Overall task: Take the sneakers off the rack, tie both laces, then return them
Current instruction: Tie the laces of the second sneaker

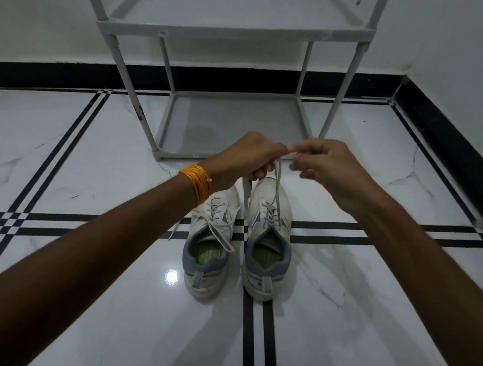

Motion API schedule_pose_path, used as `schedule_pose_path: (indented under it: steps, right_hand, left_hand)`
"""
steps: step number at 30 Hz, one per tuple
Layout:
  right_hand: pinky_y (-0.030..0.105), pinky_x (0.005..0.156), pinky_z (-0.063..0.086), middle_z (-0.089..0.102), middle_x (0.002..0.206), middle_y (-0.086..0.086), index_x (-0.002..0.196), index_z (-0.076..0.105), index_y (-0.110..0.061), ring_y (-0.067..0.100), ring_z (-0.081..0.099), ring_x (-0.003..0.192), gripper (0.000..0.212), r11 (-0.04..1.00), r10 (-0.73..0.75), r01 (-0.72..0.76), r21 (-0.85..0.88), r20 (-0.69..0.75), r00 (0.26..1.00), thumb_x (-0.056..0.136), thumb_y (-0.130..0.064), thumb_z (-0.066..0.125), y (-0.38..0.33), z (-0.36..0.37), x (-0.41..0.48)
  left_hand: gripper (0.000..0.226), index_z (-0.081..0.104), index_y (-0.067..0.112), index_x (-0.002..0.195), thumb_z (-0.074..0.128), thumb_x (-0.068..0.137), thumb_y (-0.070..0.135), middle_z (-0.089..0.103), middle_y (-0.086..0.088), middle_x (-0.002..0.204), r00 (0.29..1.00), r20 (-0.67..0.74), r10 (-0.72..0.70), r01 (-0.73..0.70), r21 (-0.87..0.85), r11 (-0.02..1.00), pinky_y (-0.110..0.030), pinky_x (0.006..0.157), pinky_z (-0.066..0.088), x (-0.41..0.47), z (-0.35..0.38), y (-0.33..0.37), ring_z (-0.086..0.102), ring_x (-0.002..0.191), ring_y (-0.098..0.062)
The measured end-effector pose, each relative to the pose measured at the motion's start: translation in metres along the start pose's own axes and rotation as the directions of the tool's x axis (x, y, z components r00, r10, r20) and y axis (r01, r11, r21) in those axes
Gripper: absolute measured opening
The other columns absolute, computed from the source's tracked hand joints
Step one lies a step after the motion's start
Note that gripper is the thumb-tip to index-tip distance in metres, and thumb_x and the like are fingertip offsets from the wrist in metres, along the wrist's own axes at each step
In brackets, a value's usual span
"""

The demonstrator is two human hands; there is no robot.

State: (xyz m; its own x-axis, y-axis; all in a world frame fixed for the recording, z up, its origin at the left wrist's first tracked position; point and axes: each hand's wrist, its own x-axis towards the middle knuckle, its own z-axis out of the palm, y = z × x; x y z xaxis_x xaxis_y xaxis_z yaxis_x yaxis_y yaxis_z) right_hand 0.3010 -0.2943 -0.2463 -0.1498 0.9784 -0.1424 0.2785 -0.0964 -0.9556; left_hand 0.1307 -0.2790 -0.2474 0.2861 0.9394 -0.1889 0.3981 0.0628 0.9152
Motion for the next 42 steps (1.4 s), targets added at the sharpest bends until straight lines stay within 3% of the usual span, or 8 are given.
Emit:
schedule_pose_path:
  steps: [5,11,16,23,28,33,37,42]
  right_hand:
    - [0.028,0.055,0.039,0.055,0.062,0.006,0.080,0.073,-0.001,0.015,0.047,0.061,0.012,0.989,-0.020,0.022,-0.146,0.021,1.000,0.084,-0.012,0.067,0.011,0.017,-0.004]
    - [0.021,0.048,0.040,0.058,0.063,0.003,0.088,0.071,-0.001,0.010,0.052,0.054,0.019,0.993,-0.122,0.121,-0.016,-0.058,0.991,0.092,-0.016,0.060,-0.018,-0.001,-0.008]
    - [0.020,0.053,0.046,0.059,0.065,-0.002,0.085,0.065,-0.011,0.010,0.057,0.060,0.018,0.954,-0.134,0.137,0.267,-0.030,0.991,0.096,-0.020,0.054,-0.049,0.005,0.000]
    - [0.019,0.069,0.058,0.068,0.080,0.007,0.106,0.066,0.002,0.012,0.068,0.071,0.018,0.804,0.025,0.058,0.592,-0.131,0.991,0.094,-0.010,0.059,-0.037,0.003,0.027]
    - [0.024,0.068,0.061,0.068,0.091,0.020,0.109,0.060,0.013,0.021,0.072,0.076,0.020,0.693,0.279,-0.138,0.708,-0.087,0.956,0.091,0.005,0.057,0.001,0.006,0.036]
    - [0.029,0.081,0.061,0.069,0.106,0.024,0.114,0.060,0.005,0.027,0.073,0.092,0.028,0.859,0.301,-0.206,0.468,-0.136,0.944,0.087,-0.001,0.062,0.026,0.011,0.018]
    - [0.025,0.065,0.061,0.069,0.094,0.010,0.115,0.058,-0.011,0.020,0.074,0.080,0.024,0.983,0.072,-0.015,0.181,-0.316,0.946,0.090,-0.010,0.060,0.019,0.020,-0.008]
    - [0.026,0.058,0.058,0.072,0.095,0.007,0.110,0.057,-0.006,0.017,0.075,0.081,0.020,0.988,0.046,-0.031,0.150,-0.094,0.994,0.096,-0.020,0.056,0.010,0.026,-0.024]
  left_hand:
    - [0.036,0.064,0.009,0.071,0.054,0.095,0.034,0.058,-0.001,0.059,1.000,-0.009,0.007,-0.007,-0.052,0.999,-0.024,0.052,0.040,-0.001,0.001,0.002,0.050,0.050,-0.012]
    - [0.027,0.069,-0.005,0.094,0.055,0.088,0.017,0.072,-0.019,0.089,0.998,-0.003,0.057,-0.057,-0.180,0.982,-0.036,0.077,0.055,0.000,-0.008,-0.008,0.068,0.079,-0.025]
    - [0.025,0.068,0.010,0.092,0.076,0.070,0.001,0.071,-0.003,0.089,0.975,0.019,0.221,-0.222,0.154,0.963,-0.022,0.076,0.058,0.000,0.017,-0.013,0.069,0.081,-0.014]
    - [0.027,0.056,0.007,0.099,0.074,0.080,0.012,0.070,-0.006,0.078,0.661,-0.264,0.703,-0.407,0.661,0.630,-0.032,0.060,0.057,0.000,0.030,-0.025,0.066,0.064,-0.019]
    - [0.015,0.069,0.005,0.085,0.069,0.088,0.020,0.067,-0.007,0.061,0.556,-0.037,0.831,-0.454,0.824,0.340,-0.021,0.057,0.041,-0.003,0.021,-0.031,0.058,0.047,-0.016]
    - [0.022,0.072,0.011,0.067,0.066,0.085,0.023,0.069,-0.001,0.057,0.951,-0.204,0.231,-0.150,0.346,0.926,-0.025,0.056,0.054,-0.002,0.020,-0.021,0.062,0.046,-0.011]
    - [0.028,0.069,0.005,0.063,0.064,0.085,0.023,0.063,-0.003,0.056,0.979,-0.190,0.075,-0.054,0.114,0.992,-0.025,0.054,0.050,0.000,0.016,-0.012,0.056,0.046,-0.010]
    - [0.031,0.068,0.009,0.063,0.057,0.089,0.023,0.068,-0.005,0.058,0.985,-0.161,0.062,-0.068,-0.036,0.997,-0.035,0.064,0.054,-0.002,0.018,-0.011,0.066,0.057,-0.019]
